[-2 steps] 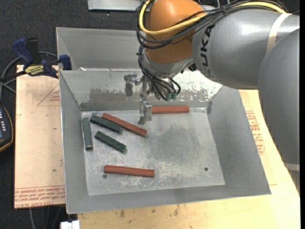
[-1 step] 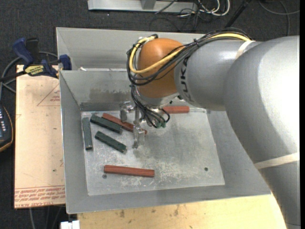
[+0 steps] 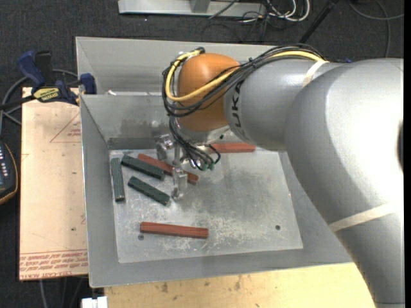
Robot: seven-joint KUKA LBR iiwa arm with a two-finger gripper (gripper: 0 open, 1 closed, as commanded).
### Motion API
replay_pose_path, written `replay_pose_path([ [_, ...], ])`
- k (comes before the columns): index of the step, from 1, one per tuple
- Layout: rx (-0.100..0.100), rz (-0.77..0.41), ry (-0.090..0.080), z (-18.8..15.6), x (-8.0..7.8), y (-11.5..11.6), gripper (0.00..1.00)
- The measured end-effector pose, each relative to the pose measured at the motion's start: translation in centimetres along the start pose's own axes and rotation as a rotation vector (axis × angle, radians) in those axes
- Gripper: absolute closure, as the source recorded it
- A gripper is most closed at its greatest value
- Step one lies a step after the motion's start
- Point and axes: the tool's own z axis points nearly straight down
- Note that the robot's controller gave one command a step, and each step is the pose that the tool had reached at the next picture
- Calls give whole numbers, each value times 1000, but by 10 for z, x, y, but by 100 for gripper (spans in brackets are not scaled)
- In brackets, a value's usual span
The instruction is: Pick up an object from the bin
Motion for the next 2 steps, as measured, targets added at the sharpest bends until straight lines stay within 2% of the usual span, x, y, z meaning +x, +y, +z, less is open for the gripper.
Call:
replay_pose_path([
  [1, 0, 1, 0, -2, 0, 0, 100],
  [2, 0, -9, -6, -136, 36, 25, 100],
])
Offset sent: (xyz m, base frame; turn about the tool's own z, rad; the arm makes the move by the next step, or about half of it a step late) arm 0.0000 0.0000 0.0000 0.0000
